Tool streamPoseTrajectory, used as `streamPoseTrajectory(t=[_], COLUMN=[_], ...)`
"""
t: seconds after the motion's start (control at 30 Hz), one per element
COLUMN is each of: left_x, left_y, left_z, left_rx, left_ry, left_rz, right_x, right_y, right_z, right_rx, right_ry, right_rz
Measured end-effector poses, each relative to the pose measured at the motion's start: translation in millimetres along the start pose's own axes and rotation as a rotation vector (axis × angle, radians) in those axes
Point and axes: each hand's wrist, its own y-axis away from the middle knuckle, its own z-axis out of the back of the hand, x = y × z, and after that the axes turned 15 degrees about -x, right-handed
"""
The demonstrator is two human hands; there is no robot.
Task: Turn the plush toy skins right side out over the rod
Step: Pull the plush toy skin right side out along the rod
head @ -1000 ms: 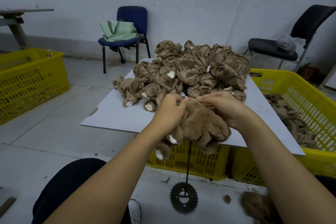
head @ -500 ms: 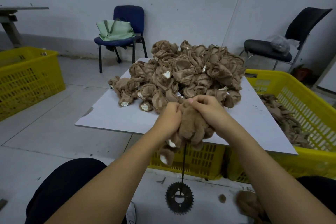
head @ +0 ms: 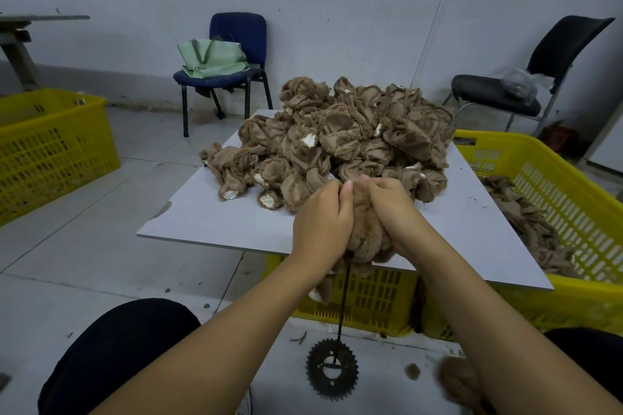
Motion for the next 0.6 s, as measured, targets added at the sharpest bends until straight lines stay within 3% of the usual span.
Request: streamPoseTrajectory(t=[0.23,0.37,0.6], left_x=[8,5,-10], left_y=[4,0,-20], left_z=[-11,-10,-3], left_rx=[0.211,0.231,0.121], left_ry=[-0.030,-0.040,-0.203], left_rz=[0.139,0.140,0.010], right_x=[-9,-9,-8], right_y=[-1,-6,-9], right_z=[-15,-14,-1], right_rx=[-0.077,-0.110,0.046], right_ry=[0.156,0.149,-0.098], right_rz=[0.044,0.014,-0.176])
